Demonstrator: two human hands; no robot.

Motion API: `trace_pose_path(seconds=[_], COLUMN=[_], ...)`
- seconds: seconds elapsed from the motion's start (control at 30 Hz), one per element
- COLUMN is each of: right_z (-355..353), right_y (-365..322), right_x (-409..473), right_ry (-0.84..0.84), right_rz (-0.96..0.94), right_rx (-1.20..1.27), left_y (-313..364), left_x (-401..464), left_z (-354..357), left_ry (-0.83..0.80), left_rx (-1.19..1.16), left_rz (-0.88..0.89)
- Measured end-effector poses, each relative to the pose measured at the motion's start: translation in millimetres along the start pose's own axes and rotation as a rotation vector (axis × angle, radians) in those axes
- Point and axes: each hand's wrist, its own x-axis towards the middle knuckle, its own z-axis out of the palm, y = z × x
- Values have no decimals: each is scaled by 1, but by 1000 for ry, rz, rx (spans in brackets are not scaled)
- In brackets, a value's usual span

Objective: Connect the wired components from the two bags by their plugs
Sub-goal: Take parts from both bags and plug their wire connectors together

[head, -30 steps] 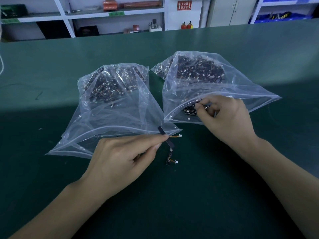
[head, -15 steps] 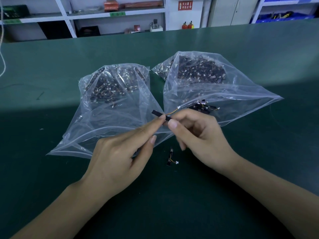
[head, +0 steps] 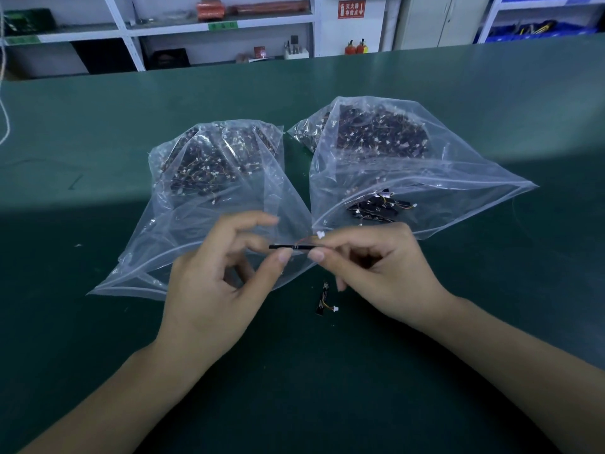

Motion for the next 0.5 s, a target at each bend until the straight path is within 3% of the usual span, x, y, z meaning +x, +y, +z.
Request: trace_pose_path(seconds=[0.5], right_z=[-2], right_y=[1], right_x=[0], right_ry=[-2], right_rz=[-81], right_rx=[-70], left_y=[-2], left_x=[-1], left_z=[3], left_ry=[-55], left_rx=[4], left_rz=[74])
